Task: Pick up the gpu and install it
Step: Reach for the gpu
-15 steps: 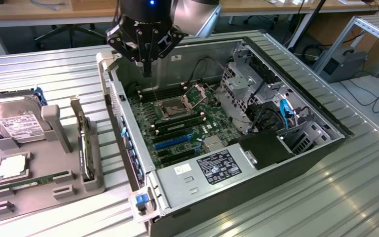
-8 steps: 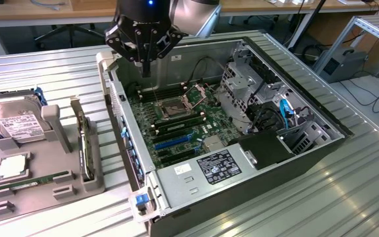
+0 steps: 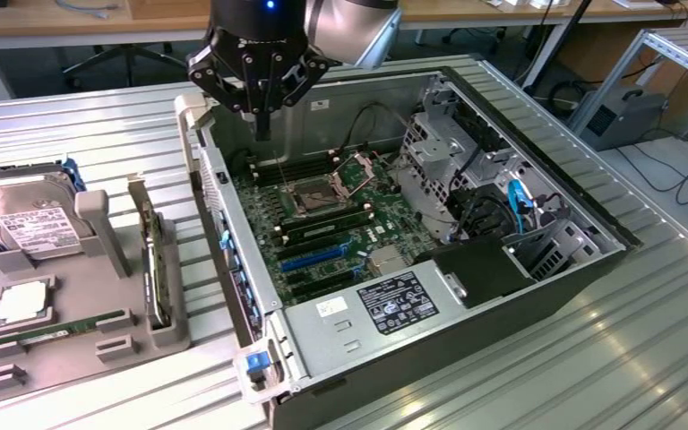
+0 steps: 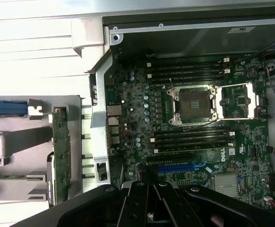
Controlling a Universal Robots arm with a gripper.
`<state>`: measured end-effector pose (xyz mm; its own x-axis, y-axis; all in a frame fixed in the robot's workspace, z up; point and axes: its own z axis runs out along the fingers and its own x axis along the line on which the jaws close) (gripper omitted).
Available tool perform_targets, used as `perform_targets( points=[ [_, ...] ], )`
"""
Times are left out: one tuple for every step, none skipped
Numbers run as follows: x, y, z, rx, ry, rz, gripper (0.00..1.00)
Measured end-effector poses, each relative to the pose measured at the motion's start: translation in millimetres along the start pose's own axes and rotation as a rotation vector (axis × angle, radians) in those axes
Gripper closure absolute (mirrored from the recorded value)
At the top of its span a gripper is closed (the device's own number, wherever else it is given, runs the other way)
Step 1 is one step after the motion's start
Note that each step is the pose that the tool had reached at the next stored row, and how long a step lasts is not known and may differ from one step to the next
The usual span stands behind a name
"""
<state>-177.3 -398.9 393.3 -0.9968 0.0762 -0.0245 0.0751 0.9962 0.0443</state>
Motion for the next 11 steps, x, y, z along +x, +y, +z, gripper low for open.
perform_targets(
  points=[
    [0.2,0.0,0.0,0.0000,0.0000,0.000,0.89],
    [0.5,0.0,0.0,0.0000,0.0000,0.000,0.89],
    [0.7,-0.1,0.0,0.0000,0.0000,0.000,0.89],
    [1.0,-0.1,0.0,0.0000,0.0000,0.000,0.89],
    [1.3,-0.1,0.0,0.0000,0.0000,0.000,0.89],
    [1.6,-0.1,0.0,0.0000,0.0001,0.000,0.89],
    [1.9,-0.1,0.0,-0.0001,0.0000,0.000,0.89],
    [2.4,-0.2,0.0,0.0000,0.0000,0.000,0.89],
    [2.7,-0.2,0.0,0.0000,0.0000,0.000,0.89],
    [2.9,-0.2,-0.1,0.0000,0.0000,0.000,0.89],
    [3.2,-0.2,-0.1,0.0000,0.0000,0.000,0.89]
  ],
)
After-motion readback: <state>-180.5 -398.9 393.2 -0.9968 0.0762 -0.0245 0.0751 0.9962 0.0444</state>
